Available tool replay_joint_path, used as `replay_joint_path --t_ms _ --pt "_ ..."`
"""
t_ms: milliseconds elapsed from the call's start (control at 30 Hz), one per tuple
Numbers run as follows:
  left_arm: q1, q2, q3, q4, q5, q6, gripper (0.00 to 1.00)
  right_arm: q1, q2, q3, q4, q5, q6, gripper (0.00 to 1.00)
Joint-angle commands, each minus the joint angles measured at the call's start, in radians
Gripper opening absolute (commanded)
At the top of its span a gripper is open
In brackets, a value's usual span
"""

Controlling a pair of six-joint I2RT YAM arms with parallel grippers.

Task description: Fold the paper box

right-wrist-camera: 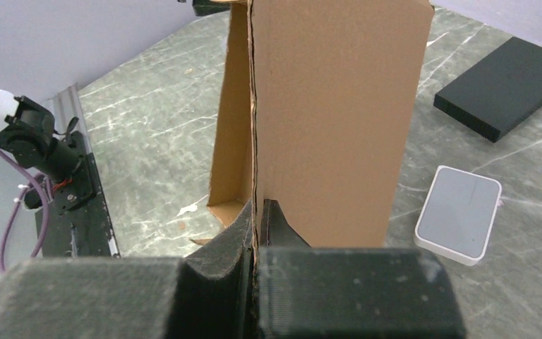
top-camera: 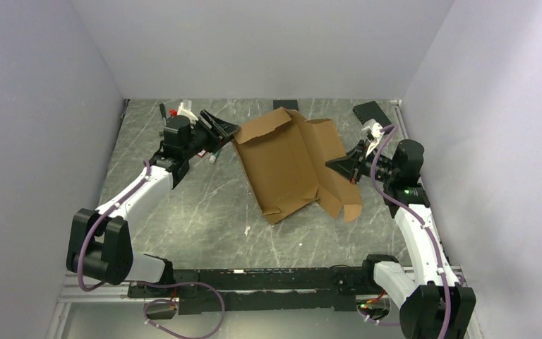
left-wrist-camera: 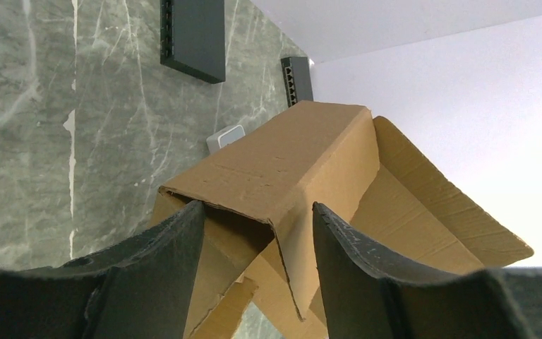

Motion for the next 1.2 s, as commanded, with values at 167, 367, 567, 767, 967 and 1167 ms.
replay_joint_path --t_ms 167,367,567,767,967,1167 --pt "0.017 0.005 0.052 -0.089 0.039 0.093 0.62 -0.001 -0.004 0.052 0.012 0.06 -0.046 0.0" --pt "0.022 0.017 0.064 -0.096 0.063 0.124 0.62 0.001 0.001 0.044 0.013 0.078 -0.046 0.0" --pt "0.022 0.026 0.095 -0.125 0.087 0.162 0.61 0.01 0.006 0.041 0.013 0.085 -0.046 0.0" --pt "0.057 0.003 0.112 -0.168 0.085 0.173 0.61 0.011 0.005 0.046 0.012 0.123 -0.077 0.0" --pt "0.092 -0.036 0.127 -0.25 0.053 0.202 0.64 0.011 0.005 0.048 -0.018 0.157 -0.084 0.0" --pt "0.106 -0.085 0.105 -0.278 0.035 0.231 0.76 0.011 0.007 0.046 -0.017 0.159 -0.083 0.0"
